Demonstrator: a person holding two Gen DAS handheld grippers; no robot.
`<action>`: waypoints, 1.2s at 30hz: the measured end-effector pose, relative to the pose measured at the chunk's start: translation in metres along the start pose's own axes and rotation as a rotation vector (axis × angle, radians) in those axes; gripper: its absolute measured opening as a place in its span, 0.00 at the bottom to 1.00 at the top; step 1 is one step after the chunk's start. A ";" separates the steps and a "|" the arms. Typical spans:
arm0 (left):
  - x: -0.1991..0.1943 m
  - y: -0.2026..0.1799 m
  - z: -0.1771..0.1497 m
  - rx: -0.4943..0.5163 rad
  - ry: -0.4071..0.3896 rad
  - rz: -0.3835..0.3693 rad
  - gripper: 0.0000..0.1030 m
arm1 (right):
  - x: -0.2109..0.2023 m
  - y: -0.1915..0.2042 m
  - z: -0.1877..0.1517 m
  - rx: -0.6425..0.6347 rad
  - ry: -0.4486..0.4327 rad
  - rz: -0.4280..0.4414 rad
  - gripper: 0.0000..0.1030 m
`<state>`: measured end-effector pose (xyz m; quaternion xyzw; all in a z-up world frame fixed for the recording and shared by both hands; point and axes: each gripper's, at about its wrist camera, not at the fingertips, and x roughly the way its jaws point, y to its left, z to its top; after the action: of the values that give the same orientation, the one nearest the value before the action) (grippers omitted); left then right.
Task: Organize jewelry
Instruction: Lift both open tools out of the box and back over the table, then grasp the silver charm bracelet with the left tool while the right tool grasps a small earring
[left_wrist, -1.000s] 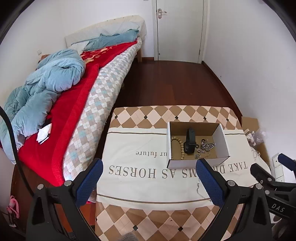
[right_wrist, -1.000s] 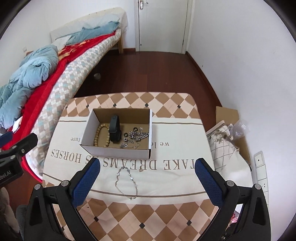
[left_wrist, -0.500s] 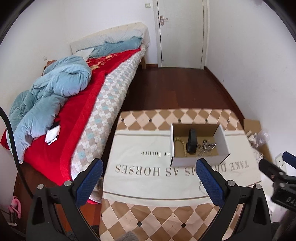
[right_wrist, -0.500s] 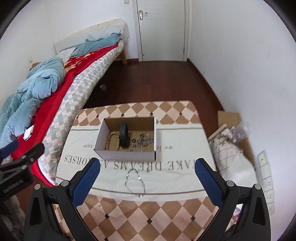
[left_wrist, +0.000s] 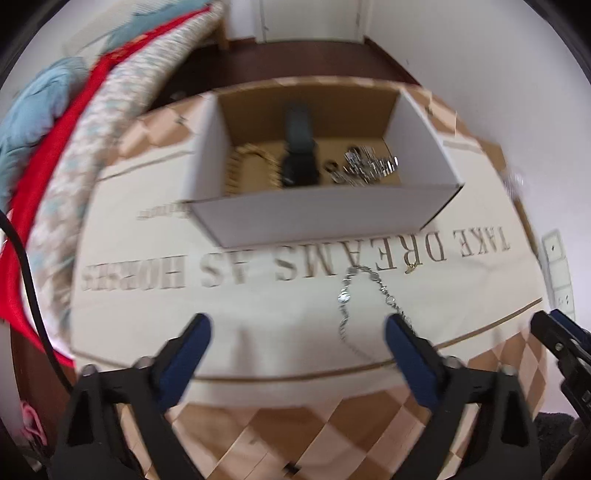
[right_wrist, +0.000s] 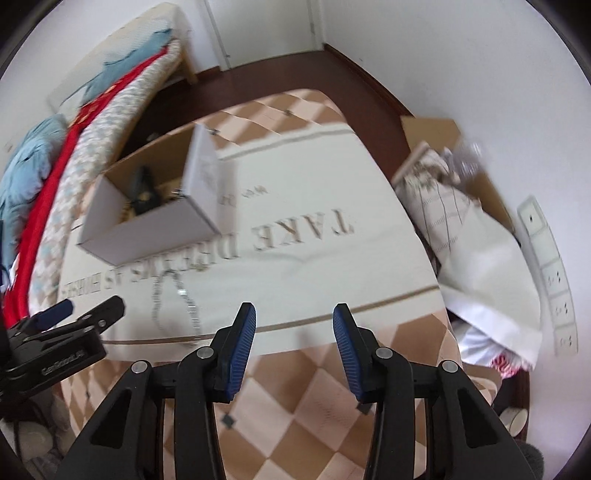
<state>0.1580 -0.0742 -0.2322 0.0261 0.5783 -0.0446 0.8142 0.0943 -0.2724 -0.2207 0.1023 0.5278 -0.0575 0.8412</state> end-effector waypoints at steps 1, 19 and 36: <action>0.007 -0.003 0.003 0.007 0.015 -0.004 0.72 | 0.003 -0.004 0.001 0.008 0.002 -0.002 0.45; 0.007 0.021 0.004 0.029 -0.004 -0.093 0.00 | 0.019 -0.002 0.018 0.038 -0.016 0.053 0.45; -0.003 0.105 -0.013 -0.165 0.024 -0.050 0.27 | 0.083 0.096 0.023 -0.199 -0.004 0.179 0.45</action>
<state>0.1558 0.0319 -0.2344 -0.0552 0.5901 -0.0166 0.8052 0.1706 -0.1833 -0.2752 0.0650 0.5178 0.0703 0.8501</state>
